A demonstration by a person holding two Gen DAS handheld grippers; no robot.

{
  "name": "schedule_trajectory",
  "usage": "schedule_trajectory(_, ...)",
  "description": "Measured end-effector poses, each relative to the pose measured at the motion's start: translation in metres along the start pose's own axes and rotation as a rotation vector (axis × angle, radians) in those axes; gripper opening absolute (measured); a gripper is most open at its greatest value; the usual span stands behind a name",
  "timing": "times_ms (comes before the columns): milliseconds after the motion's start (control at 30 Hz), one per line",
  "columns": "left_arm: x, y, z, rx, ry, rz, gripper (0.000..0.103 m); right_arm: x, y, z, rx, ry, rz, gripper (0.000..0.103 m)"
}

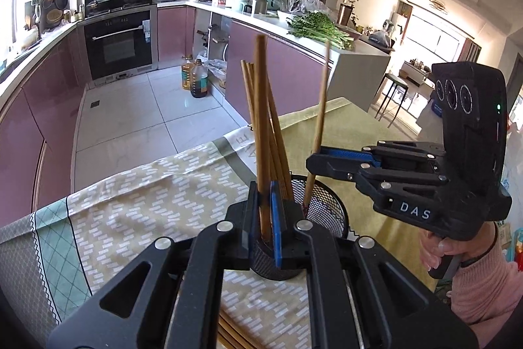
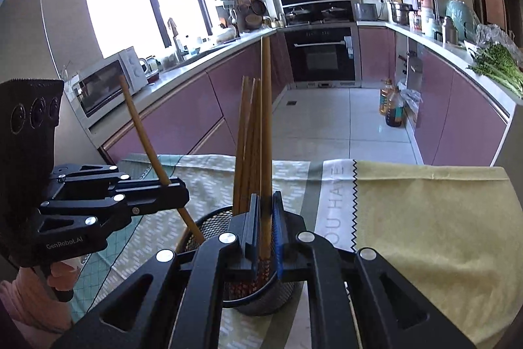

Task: Organize utensils
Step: 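Open both tools and move them back down to the remaining chopsticks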

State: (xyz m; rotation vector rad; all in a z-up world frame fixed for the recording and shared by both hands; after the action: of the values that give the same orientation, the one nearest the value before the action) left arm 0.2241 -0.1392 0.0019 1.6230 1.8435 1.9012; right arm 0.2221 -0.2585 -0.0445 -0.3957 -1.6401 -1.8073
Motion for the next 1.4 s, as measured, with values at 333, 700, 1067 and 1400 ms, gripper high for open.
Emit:
schedule_trajectory(333, 0.016, -0.020, 0.014, 0.039, 0.083, -0.074, 0.021, 0.020, -0.014, -0.002, -0.009, 0.000, -0.075, 0.028)
schedule_trajectory(700, 0.069, -0.093, 0.031, 0.068, 0.193, -0.120, 0.041, 0.051, -0.057, 0.049, 0.113, 0.138, -0.084, 0.044)
schedule_trajectory(1067, 0.063, -0.164, 0.054, 0.175, 0.240, -0.013, 0.042, -0.013, -0.113, 0.094, 0.175, 0.163, 0.158, 0.044)
schedule_trajectory(1400, 0.047, -0.180, 0.058, 0.210, 0.225, 0.036, 0.042, -0.025, -0.125, 0.100, 0.181, 0.137, 0.206, 0.041)
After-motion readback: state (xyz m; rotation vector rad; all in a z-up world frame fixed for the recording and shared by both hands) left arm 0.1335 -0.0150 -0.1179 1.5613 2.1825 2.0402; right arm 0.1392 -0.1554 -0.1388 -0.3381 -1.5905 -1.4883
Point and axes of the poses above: each gripper's, at about its wrist camera, not at the fingertips, and x roughly against the way its jaws point, z to its left, y to its top, the point moved 4 cm from there along -x, roughly the way its jaws point, and after that the axes turned 9 degrees about -y, right-handed, at the moved point
